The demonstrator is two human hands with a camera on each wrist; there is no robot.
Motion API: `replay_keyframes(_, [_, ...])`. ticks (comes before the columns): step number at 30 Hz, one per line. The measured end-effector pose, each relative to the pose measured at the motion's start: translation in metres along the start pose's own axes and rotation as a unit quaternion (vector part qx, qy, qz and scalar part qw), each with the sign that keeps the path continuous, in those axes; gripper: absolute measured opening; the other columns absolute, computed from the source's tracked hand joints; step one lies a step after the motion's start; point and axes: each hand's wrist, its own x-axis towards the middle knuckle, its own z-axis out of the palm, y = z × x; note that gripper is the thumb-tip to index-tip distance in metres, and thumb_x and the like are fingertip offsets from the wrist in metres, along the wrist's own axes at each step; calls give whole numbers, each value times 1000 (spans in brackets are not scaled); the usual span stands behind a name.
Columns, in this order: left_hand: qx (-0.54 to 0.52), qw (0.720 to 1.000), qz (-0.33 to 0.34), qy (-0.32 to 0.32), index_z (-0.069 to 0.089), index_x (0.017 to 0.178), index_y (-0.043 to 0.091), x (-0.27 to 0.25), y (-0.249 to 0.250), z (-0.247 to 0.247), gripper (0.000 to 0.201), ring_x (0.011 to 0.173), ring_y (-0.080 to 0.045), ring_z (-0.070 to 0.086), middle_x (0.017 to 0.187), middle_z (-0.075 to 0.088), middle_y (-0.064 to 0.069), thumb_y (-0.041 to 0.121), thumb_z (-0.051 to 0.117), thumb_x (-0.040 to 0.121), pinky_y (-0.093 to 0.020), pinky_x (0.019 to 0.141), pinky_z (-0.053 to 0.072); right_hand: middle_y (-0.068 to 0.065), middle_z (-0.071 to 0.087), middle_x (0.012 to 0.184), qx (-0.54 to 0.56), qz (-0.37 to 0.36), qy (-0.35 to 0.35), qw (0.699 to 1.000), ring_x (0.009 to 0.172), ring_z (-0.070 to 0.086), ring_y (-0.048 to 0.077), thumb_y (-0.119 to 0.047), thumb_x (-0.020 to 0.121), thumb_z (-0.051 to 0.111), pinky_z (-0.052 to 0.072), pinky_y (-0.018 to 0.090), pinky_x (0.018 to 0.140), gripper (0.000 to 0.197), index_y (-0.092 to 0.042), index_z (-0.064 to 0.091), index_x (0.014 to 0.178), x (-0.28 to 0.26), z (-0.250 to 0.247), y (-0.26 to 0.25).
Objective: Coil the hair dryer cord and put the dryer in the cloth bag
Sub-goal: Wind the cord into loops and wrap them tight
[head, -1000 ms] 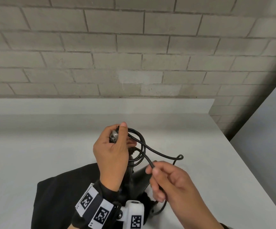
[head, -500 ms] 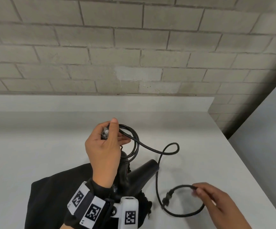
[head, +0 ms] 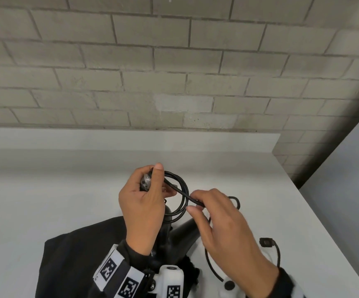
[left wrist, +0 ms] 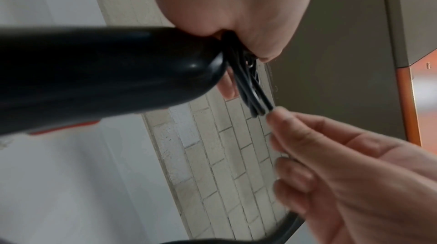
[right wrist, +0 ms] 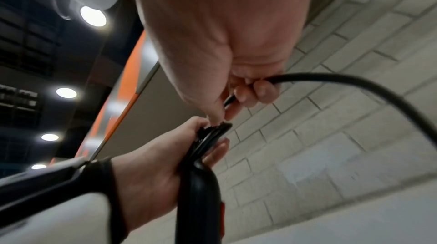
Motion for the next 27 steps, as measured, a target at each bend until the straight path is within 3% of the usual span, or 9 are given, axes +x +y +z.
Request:
replay_keyframes(4, [-11,999,12,-28,68,88,15,-4,2,-2,23,55,-27,71,60,68,-8,38,65,86,-32,58,60,-2,58,90,7,-83,26,996,81,55,17,-23,98,52,46,28,72,15,-14,63,101,27,-27,0])
replay_keyframes(10, [10,988,99,-119,65,91,27,-12,1,-7,40,57,-12,71,68,72,-4,64,70,75,-18,59,54,-11,56,81,130,-101,-18,986,76,51,-2,-14,92,63,36,7,72,6,-11,68,93,62,-56,-10])
replay_keyframes(13, [52,972,170,-156,68,93,24,-13,-1,-8,55,63,-6,68,70,69,3,71,73,65,-13,64,51,-17,55,75,199,-74,-48,976,65,54,-4,-12,91,64,37,4,64,6,-10,69,89,71,-57,-17])
replay_keyframes(16, [57,962,211,-165,68,88,15,-14,1,-7,54,63,-2,66,73,67,10,65,75,67,-9,64,48,-11,62,70,304,-8,-68,950,60,58,-3,-9,91,64,41,5,61,8,-4,69,87,73,-45,-19])
replay_keyframes(19, [46,958,236,-155,67,86,18,-14,0,-11,42,60,-9,64,70,65,9,60,69,81,-17,61,49,-10,67,71,361,77,-51,928,65,60,-1,-18,89,66,45,12,64,10,-11,71,86,70,-29,-13])
replay_keyframes(21, [39,960,236,-143,66,88,22,-15,-1,-13,37,57,-17,66,70,66,7,58,65,85,-28,56,51,-11,65,66,389,130,-41,911,60,57,-1,-25,88,66,45,14,61,13,-14,72,85,64,-18,-9])
replay_keyframes(23, [39,963,235,-128,66,90,27,-16,-1,-13,32,57,-19,67,72,67,7,59,63,87,-33,54,52,-8,62,65,412,163,-25,896,60,55,4,-31,86,66,47,22,62,18,-15,72,83,56,-10,-6])
replay_keyframes(27, [45,971,215,-92,64,87,29,-18,-1,-9,30,56,-19,67,65,66,6,58,62,88,-36,55,52,10,68,77,436,195,23,878,75,63,22,-30,88,66,54,37,78,14,-17,71,87,38,-1,-3])
